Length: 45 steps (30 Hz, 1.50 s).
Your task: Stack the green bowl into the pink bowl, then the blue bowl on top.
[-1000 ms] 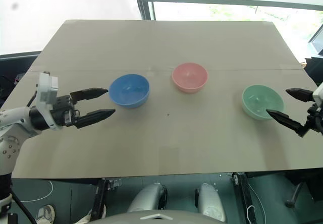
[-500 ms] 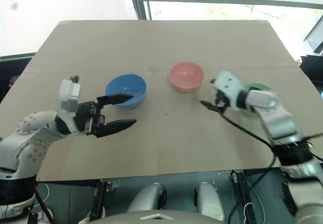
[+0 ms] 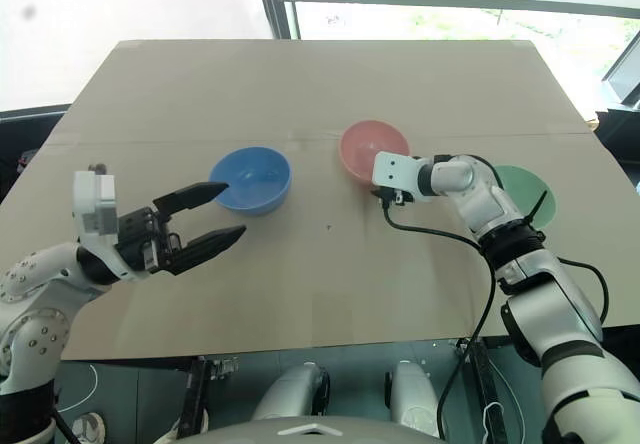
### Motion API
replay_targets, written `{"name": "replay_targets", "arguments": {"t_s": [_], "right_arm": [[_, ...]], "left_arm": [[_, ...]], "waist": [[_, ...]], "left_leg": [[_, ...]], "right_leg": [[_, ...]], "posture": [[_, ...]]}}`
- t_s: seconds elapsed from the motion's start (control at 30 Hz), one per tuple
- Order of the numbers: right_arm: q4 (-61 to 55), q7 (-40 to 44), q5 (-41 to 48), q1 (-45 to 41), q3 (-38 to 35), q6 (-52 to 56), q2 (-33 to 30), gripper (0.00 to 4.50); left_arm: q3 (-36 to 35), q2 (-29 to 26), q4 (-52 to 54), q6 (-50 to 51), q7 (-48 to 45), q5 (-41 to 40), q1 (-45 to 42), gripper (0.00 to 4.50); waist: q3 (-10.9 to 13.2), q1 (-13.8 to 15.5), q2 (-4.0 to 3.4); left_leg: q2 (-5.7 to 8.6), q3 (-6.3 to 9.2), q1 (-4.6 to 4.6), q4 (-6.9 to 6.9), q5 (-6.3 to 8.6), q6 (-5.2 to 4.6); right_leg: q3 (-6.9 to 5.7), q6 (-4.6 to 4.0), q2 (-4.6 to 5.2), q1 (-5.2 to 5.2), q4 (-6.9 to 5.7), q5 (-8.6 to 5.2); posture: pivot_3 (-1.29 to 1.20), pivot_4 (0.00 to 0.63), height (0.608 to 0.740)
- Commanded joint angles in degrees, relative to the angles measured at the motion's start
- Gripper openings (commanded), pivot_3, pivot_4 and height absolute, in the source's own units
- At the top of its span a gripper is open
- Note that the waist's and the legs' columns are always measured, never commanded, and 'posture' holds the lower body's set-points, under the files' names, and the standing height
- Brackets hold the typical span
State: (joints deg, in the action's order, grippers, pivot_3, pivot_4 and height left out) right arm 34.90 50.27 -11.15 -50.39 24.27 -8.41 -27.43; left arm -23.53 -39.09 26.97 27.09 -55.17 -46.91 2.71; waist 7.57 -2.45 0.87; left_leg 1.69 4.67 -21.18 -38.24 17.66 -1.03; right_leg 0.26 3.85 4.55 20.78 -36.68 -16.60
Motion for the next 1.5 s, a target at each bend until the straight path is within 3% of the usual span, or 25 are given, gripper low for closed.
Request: {"name": "replay_targets", "arguments": {"t_s": [0.03,0.13,0.2,0.27,0.33,0.43,0.57,0.67,0.83,0.9,1.07,1.2,1.3,1.47,1.5], "right_arm": [[0.77,0.23,-0.84,-2.35,-0.92,-3.48,0.56,0.09],[-2.11,2.89,0.25,-1.78,-1.64,-4.27,0.09,0.09],[-10.47,9.57,3.90,1.34,-2.12,-0.77,-2.07,0.09],[-23.54,19.10,7.74,6.48,-1.19,8.09,-7.61,0.09],[-35.11,23.56,9.49,11.30,-1.05,17.27,-12.59,0.09],[-43.79,24.47,9.42,15.57,-1.48,24.10,-16.37,0.09],[-47.05,20.80,6.80,18.25,-1.08,26.74,-16.87,0.09],[-45.61,18.13,5.05,18.23,-0.41,28.08,-15.33,0.88],[-49.85,17.10,4.85,18.57,-2.67,30.49,-16.51,3.09],[-56.72,19.34,9.09,19.25,-6.42,38.50,-19.18,3.79],[-68.96,19.10,18.78,22.05,-22.16,59.61,-26.27,3.79],[-66.27,11.15,17.81,28.73,-30.92,62.62,-26.85,3.79],[-58.17,3.04,14.36,33.29,-31.15,58.70,-24.52,3.79],[-47.62,-3.52,13.35,34.36,-28.26,55.51,-20.20,3.79],[-45.82,-4.76,12.62,33.99,-27.60,54.61,-19.72,3.55]], "left_arm": [[-1.78,0.48,3.29,-1.51,1.66,-0.77,1.24,4.50],[-2.12,0.76,3.73,-1.88,2.24,-0.58,2.47,4.50],[-2.25,0.84,3.69,-2.64,2.36,0.04,3.23,4.50],[-2.32,0.86,3.35,-3.56,2.51,0.76,3.50,4.50],[-2.45,0.68,2.74,-4.11,2.54,1.10,3.40,4.50],[-2.37,0.34,2.21,-4.43,2.46,1.18,3.20,4.50],[-0.85,-0.15,1.04,-5.03,1.57,2.25,1.77,4.50],[0.31,-0.56,-0.29,-5.03,1.07,2.51,-0.47,4.50],[0.83,-1.10,-2.14,-4.88,-0.01,2.59,-2.48,4.50],[1.37,-1.11,-2.59,-5.03,-0.49,2.86,-3.11,4.50],[2.80,-0.57,-2.90,-5.17,-0.31,2.86,-5.36,4.50],[4.69,0.59,-4.19,-5.35,-0.36,2.99,-6.92,4.50],[6.53,1.50,-5.88,-5.22,-0.67,3.17,-8.87,4.50],[7.82,1.62,-7.21,-5.10,-0.96,3.04,-11.31,4.50],[7.96,1.45,-7.10,-5.05,-1.35,2.89,-11.48,4.50]], "waist": [[-0.01,-0.01,0.01],[0.01,0.07,-0.01],[0.02,0.18,-0.02],[0.02,0.62,-0.04],[0.03,1.24,-0.05],[0.03,1.68,-0.06],[0.00,1.69,-0.01],[-0.02,1.73,0.03],[-0.02,1.80,0.03],[0.01,1.84,0.00],[0.00,2.06,0.00],[-0.09,2.06,0.15],[-0.08,2.20,0.14],[-0.03,1.78,0.06],[-0.04,1.64,0.08]], "left_leg": [[0.00,-0.04,0.01,0.00,0.00,0.00],[0.00,-0.02,0.01,0.01,0.00,0.00],[0.02,0.06,-0.02,0.02,0.00,0.00],[0.02,0.20,-0.07,0.03,0.01,-0.01],[0.05,0.40,-0.16,0.04,0.03,-0.03],[0.07,0.48,-0.43,-0.02,0.04,-0.04],[0.05,0.37,-0.42,-0.15,0.00,0.01],[0.06,0.30,-0.40,-0.19,-0.05,0.05],[0.06,0.35,-0.42,-0.20,-0.06,0.06],[0.06,0.40,-0.46,-0.14,-0.06,0.06],[0.12,0.56,-0.71,-0.09,-0.01,0.00],[0.16,0.51,-0.67,-0.10,0.01,-0.04],[0.16,0.41,-0.53,-0.20,0.00,-0.05],[0.17,0.11,-0.47,-0.24,-0.10,-0.14],[0.16,0.10,-0.45,-0.23,-0.11,-0.13]], "right_leg": [[0.03,0.00,0.00,0.00,0.00,0.00],[0.05,0.00,0.00,0.00,-0.01,0.00],[0.02,0.00,0.02,0.02,-0.01,0.00],[-0.08,0.00,0.04,0.02,-0.01,0.00],[-0.26,0.00,0.09,0.01,0.00,0.00],[-0.35,0.00,0.21,0.15,0.07,0.00],[-0.39,-0.01,0.34,0.02,0.24,-0.01],[-0.38,0.00,0.19,-0.04,0.30,0.00],[-0.39,0.00,0.11,-0.01,0.26,0.00],[-0.42,0.00,0.11,0.08,0.25,0.00],[-0.55,0.00,0.29,0.40,-0.03,0.00],[-0.56,0.00,0.40,0.29,0.08,0.00],[-0.53,0.00,0.35,0.00,0.17,0.00],[-0.36,0.01,0.29,-0.02,0.20,0.00],[-0.34,0.01,0.28,-0.03,0.19,0.00]], "posture": [[0.00,0.150,0.740],[0.00,0.150,0.740],[0.00,0.150,0.740],[0.00,0.150,0.740],[0.00,0.150,0.740],[0.00,0.150,0.740],[0.00,0.150,0.740],[0.00,0.150,0.740],[0.00,0.150,0.740],[0.00,0.150,0.740],[0.00,0.150,0.740],[0.00,0.150,0.740],[0.00,0.150,0.740],[0.00,0.150,0.740],[0.00,0.150,0.740]]}}
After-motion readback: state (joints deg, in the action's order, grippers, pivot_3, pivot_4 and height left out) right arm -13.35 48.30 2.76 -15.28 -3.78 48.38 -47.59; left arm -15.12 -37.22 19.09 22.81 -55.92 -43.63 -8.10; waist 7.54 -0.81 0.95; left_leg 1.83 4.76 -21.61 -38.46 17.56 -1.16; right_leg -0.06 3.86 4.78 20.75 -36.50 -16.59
